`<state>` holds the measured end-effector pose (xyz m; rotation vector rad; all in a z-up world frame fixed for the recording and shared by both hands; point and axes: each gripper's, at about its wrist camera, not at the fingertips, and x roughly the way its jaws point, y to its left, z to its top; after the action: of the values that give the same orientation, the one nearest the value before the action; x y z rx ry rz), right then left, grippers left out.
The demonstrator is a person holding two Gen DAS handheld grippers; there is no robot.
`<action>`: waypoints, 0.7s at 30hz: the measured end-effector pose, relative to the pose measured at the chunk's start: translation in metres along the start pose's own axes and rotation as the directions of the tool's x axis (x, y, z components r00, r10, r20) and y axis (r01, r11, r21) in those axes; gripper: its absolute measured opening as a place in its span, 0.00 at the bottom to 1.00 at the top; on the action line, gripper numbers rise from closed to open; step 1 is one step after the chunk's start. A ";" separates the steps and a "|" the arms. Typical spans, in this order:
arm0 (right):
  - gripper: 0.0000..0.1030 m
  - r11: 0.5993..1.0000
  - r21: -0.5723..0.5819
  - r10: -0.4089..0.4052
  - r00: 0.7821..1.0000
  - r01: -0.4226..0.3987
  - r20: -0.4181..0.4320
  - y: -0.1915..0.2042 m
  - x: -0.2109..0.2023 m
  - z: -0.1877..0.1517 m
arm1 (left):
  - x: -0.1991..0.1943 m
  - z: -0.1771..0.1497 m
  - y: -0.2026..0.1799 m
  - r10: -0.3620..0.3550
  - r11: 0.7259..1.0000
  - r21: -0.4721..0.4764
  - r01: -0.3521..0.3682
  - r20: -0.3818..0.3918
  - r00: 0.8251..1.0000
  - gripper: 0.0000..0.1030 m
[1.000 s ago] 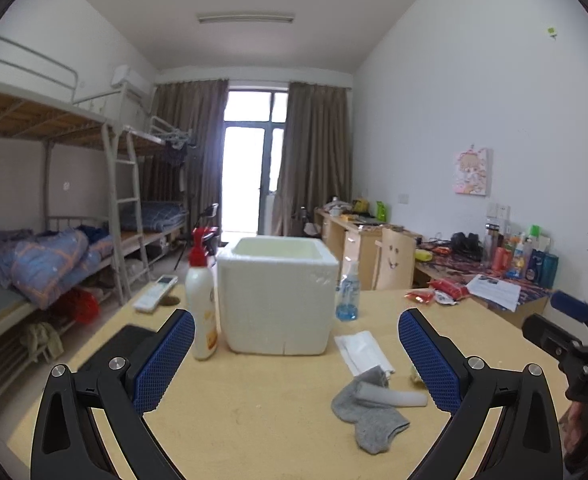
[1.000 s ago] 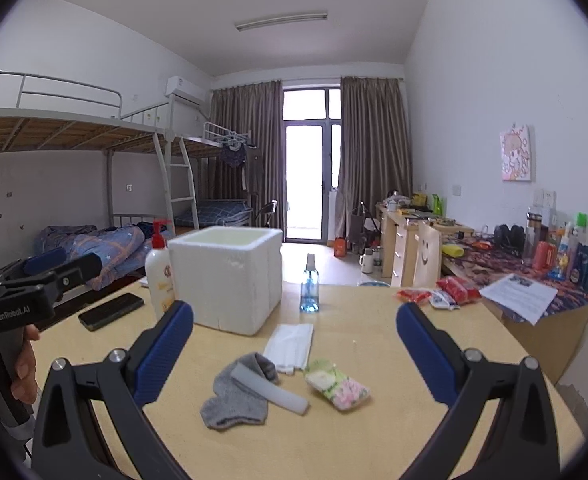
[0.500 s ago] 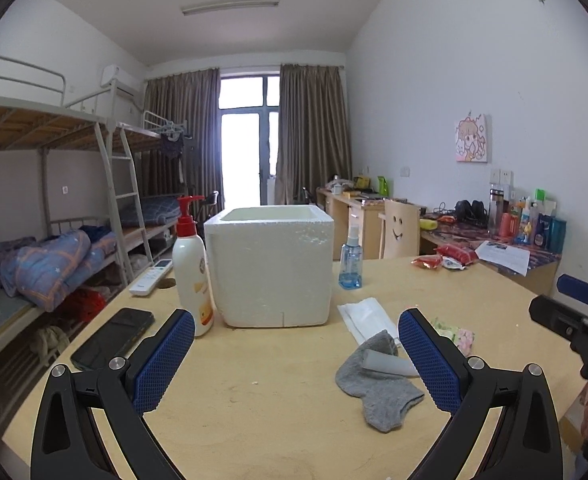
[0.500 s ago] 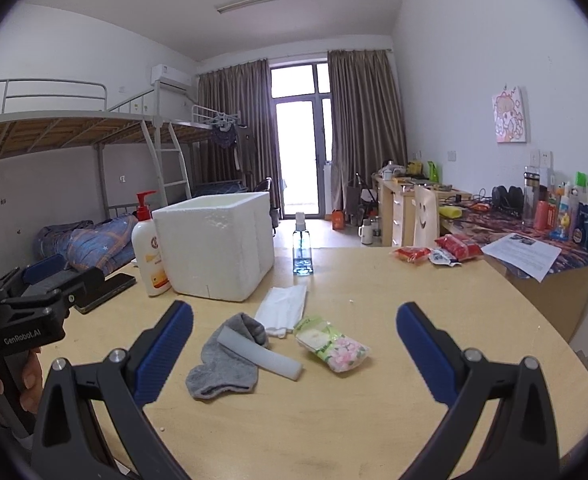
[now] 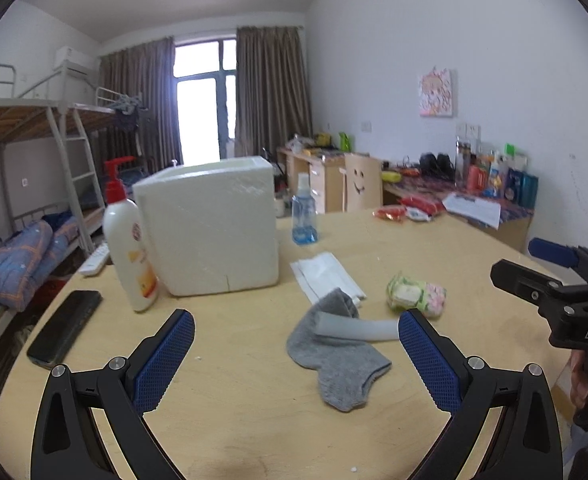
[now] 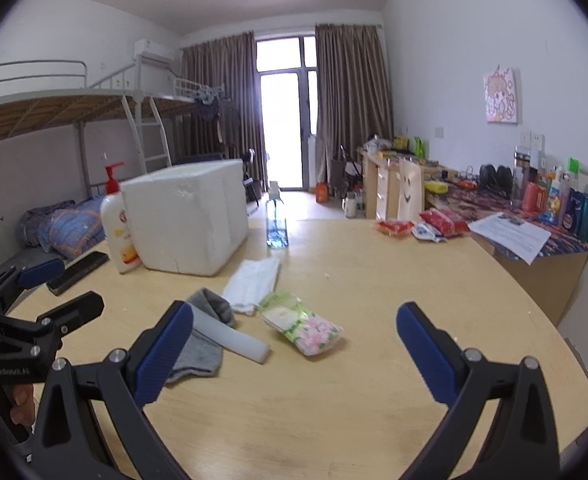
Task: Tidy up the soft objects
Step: 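Close the left tool on the grey sock while the right tool grasps the floral wipes pack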
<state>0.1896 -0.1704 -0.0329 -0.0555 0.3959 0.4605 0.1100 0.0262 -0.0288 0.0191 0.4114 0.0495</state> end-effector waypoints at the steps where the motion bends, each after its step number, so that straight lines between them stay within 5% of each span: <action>1: 1.00 1.000 -0.001 0.001 1.000 -0.001 -0.012 -0.001 0.002 0.000 | 0.003 -0.001 -0.001 -0.002 1.000 0.005 0.002 -0.007 1.000 0.99; 11: 1.00 1.000 0.006 -0.017 0.991 0.018 -0.129 -0.004 0.032 -0.005 | 0.038 -0.007 -0.006 -0.054 0.998 0.007 0.055 -0.135 0.989 0.99; 21: 1.00 1.000 0.007 -0.015 0.973 0.017 -0.231 -0.011 0.057 -0.007 | 0.074 -0.016 -0.012 -0.108 0.994 0.001 0.113 -0.269 0.957 0.79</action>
<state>0.2389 -0.1572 -0.0618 -0.1044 0.6255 0.4372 0.1723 0.0181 -0.0730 0.0057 0.6846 -0.0628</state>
